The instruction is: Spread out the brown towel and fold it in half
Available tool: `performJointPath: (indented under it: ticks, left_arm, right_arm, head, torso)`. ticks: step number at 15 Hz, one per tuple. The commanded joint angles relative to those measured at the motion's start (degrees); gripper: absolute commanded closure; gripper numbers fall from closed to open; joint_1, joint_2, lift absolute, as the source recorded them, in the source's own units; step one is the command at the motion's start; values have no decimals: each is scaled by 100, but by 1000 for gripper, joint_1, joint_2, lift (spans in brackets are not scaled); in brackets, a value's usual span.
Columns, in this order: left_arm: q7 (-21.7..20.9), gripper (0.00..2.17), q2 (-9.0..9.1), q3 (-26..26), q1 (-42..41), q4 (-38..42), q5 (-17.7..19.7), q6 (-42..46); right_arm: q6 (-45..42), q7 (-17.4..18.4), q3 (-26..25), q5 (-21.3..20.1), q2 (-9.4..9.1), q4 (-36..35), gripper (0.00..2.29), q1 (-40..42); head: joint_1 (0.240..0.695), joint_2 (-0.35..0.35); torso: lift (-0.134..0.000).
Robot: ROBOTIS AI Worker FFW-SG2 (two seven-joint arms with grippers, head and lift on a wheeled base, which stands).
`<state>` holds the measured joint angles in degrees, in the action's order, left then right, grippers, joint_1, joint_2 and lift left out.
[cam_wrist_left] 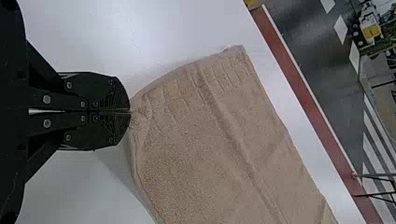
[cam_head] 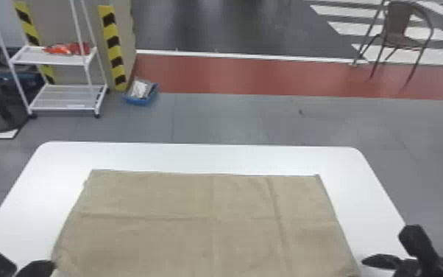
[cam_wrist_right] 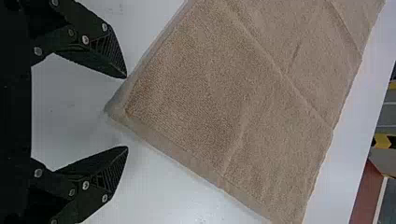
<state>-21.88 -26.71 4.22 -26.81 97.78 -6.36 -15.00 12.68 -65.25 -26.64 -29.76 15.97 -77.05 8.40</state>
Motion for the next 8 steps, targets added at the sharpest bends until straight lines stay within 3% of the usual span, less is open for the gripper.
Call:
performJointPath:
  ticks: [1,5,6,8]
  left_arm:
    - [0,1436,-9,0,0,-13,3,10]
    - [0,1436,-9,0,0,-13,3,10]
    - [0,1436,-18,0,0,-13,3,10]
    - [0,1436,-18,0,0,-13,3,10]
  right_arm:
    - [-24,30,62,-47,3,103,414,-67]
    - [29,30,142,-82,47,199,691,-128]
    - [82,13,150,-82,55,199,1042,-128]
    - [64,-22,142,-65,55,191,1511,-128]
  head:
    - [695,-116]
    - [695,-109]
    - [695,-109]
    - [695,-109]
  torso:
    - [0]
    - [0]
    - [0]
    - [0]
